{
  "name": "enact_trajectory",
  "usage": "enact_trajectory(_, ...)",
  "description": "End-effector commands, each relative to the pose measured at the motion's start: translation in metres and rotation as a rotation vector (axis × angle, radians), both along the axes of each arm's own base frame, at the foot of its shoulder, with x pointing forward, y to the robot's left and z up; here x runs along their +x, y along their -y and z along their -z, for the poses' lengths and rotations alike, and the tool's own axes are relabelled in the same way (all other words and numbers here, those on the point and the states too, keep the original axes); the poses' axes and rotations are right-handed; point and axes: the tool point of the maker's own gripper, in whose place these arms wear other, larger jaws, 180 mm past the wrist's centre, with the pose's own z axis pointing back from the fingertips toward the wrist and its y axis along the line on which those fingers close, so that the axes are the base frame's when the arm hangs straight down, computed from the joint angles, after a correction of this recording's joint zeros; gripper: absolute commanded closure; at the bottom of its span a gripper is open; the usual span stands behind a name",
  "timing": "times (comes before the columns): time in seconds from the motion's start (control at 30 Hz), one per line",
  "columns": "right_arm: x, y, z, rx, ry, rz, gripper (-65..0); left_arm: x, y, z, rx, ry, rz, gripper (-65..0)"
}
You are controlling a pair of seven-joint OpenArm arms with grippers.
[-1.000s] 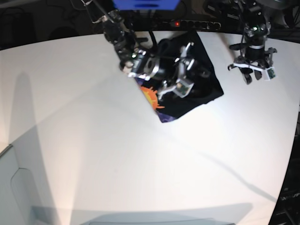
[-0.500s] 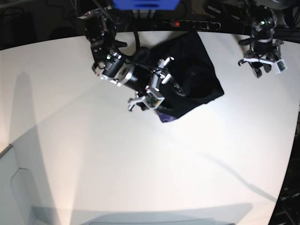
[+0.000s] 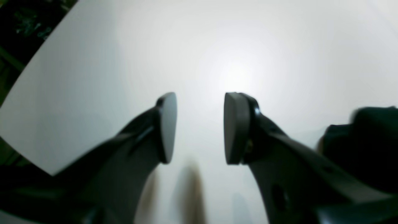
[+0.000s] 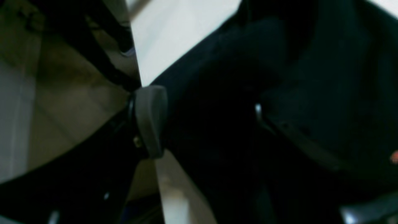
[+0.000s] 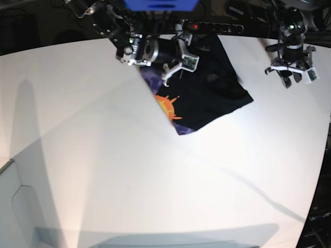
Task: Fold the T-shirt properly
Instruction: 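Release the left gripper and drag the bundle with the right gripper, then grasp the bundle edge with the left gripper and lift it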
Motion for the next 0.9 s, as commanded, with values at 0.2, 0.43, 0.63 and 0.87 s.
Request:
enact_trajectory(0.2, 0.000, -0.010, -0.050, 0.117, 0.107, -0.046, -34.4, -0.002, -0.021, -0.023, 0.064, 0.049, -0.034, -24.3)
enact_trajectory(0.43, 0.025, 0.008, -0.070, 0.138, 0.169, 0.040, -34.4, -0.004, -0.024, -0.031, 0.084, 0.058, -0.038, -24.3)
enact_trajectory(0.63, 0.061, 0.039, -0.060, 0.091, 0.179, 0.165, -34.4, -0.005, -0.023, -0.031, 0.081, 0.058, -0.040, -24.3)
enact_trajectory(0.87, 0.097, 0.076, -0.054, 0.056, 0.187, 0.314, -34.4, -0.005, -0.022, -0.030, 0.078, 0.059, -0.040, -24.3)
